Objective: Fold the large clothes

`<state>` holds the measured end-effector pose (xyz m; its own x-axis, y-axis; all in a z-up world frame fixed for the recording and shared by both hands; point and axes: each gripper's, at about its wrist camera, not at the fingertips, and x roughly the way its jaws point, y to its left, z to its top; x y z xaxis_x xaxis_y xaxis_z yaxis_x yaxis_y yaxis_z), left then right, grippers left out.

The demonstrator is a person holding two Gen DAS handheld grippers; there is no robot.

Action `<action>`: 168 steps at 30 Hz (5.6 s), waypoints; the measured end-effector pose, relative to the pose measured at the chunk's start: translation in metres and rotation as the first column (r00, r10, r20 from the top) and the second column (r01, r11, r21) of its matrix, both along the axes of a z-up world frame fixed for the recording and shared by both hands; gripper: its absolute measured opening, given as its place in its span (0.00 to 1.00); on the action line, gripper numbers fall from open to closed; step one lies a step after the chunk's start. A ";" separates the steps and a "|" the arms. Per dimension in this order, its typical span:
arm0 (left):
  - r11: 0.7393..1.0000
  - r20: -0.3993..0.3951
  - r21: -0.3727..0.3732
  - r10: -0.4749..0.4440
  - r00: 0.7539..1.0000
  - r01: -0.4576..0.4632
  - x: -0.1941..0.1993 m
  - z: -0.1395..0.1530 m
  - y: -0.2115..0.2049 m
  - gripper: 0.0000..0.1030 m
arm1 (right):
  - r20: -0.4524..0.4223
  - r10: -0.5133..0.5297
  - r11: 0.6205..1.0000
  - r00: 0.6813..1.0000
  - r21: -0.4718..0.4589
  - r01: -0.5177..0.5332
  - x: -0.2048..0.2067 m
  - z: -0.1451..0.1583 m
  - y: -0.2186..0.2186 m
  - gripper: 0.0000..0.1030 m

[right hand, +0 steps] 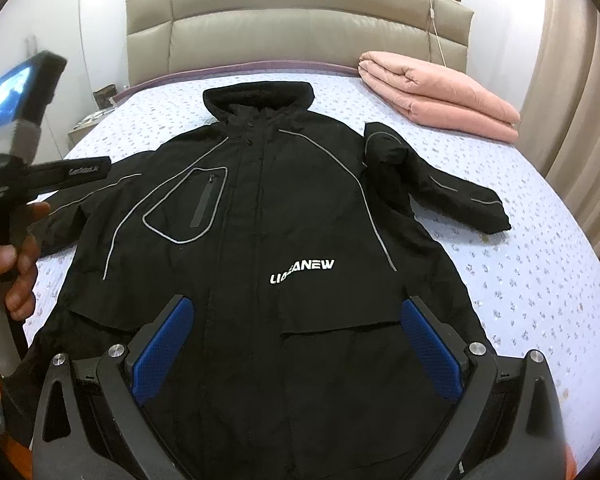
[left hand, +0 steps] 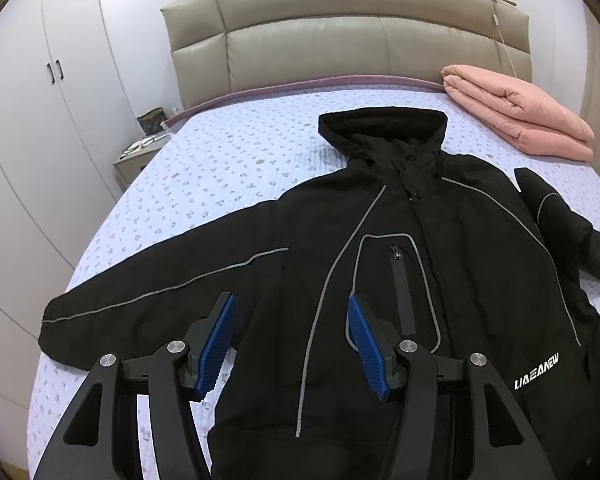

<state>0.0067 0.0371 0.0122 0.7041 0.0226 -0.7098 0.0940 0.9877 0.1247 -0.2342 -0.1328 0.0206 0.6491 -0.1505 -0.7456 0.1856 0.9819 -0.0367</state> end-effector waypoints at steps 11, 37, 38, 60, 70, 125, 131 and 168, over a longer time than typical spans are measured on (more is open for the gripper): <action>0.999 -0.013 -0.004 -0.044 0.999 0.044 0.001 -0.003 -0.008 0.58 | -0.036 -0.042 0.996 0.998 0.078 0.044 0.014 -0.009 -0.029 1.00; 0.994 -0.082 -0.087 -0.069 0.994 0.062 0.009 -0.012 -0.006 0.58 | -0.229 -0.122 0.973 0.966 0.164 0.162 0.037 -0.061 -0.070 1.00; 0.995 -0.083 -0.080 -0.074 0.994 0.067 0.008 -0.013 -0.008 0.58 | -0.225 -0.122 0.972 0.967 0.171 0.162 0.037 -0.057 -0.073 1.00; 0.982 -0.152 0.031 -0.177 0.972 0.184 0.027 -0.068 -0.052 0.58 | -0.221 -0.488 0.775 0.845 0.337 0.535 0.150 -0.104 -0.425 0.87; 0.978 -0.170 0.044 -0.191 0.967 0.202 0.027 -0.075 -0.057 0.58 | -0.218 -0.495 0.814 0.841 0.221 0.537 0.166 -0.116 -0.420 0.36; 0.993 -0.066 -0.108 -0.060 0.996 0.052 0.064 -0.003 -0.002 0.58 | 0.072 -0.266 0.950 0.961 0.190 0.249 0.177 0.056 -0.280 0.21; 0.997 -0.049 -0.067 0.031 0.998 -0.034 0.070 -0.021 0.041 0.58 | 0.132 0.026 0.990 0.991 0.137 -0.045 0.219 0.097 -0.126 0.21; 0.972 -0.106 -0.233 -0.039 0.994 0.013 0.098 -0.035 0.066 0.58 | -0.090 0.210 0.968 0.974 0.161 -0.194 0.248 -0.036 -0.028 0.64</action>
